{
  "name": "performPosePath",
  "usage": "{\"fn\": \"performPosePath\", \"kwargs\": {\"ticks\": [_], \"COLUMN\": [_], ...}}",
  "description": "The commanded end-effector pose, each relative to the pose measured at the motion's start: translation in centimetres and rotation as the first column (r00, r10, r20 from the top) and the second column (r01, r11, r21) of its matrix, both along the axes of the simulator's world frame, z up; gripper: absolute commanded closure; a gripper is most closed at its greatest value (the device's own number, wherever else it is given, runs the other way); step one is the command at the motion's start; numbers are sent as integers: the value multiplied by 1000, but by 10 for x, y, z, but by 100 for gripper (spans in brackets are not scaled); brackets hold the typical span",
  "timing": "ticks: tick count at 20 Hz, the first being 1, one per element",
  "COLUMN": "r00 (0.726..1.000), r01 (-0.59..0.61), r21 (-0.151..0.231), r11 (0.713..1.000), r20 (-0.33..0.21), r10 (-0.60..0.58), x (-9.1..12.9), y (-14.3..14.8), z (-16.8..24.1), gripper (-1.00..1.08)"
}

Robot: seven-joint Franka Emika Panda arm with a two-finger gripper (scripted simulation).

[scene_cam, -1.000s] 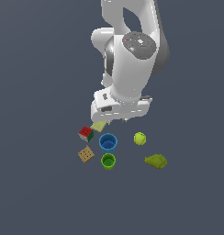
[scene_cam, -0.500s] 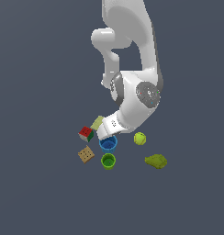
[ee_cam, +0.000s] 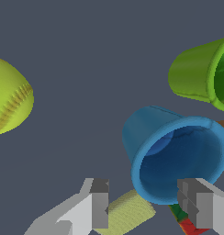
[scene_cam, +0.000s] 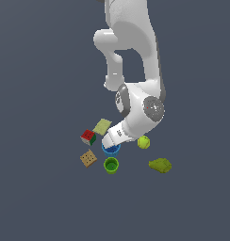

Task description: Pick up a designated object from a clutter of objects.

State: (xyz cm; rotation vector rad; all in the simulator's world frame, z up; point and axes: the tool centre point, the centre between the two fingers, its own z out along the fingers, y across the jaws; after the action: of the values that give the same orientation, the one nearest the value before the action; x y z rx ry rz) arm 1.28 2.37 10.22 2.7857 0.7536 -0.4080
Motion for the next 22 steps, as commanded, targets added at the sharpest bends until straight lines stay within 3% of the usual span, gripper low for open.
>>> {"fn": "performPosePath", "kwargs": {"ticks": [1,13,14,22], "r00": [1000,1000,1000,1000], "r01": [0,-5,-5,-5], "r21": [0,-1,-1,-1], "r11": [1000,1000,1000,1000], "r20": [1,-1,-1,-1], "r10": [0,5,5,5], "x": [0,-7,-7,-7], "y": [0,-9,-9,-9], "z": [0,-29,-29,-29], "gripper": [-20,-20,108,108]}}
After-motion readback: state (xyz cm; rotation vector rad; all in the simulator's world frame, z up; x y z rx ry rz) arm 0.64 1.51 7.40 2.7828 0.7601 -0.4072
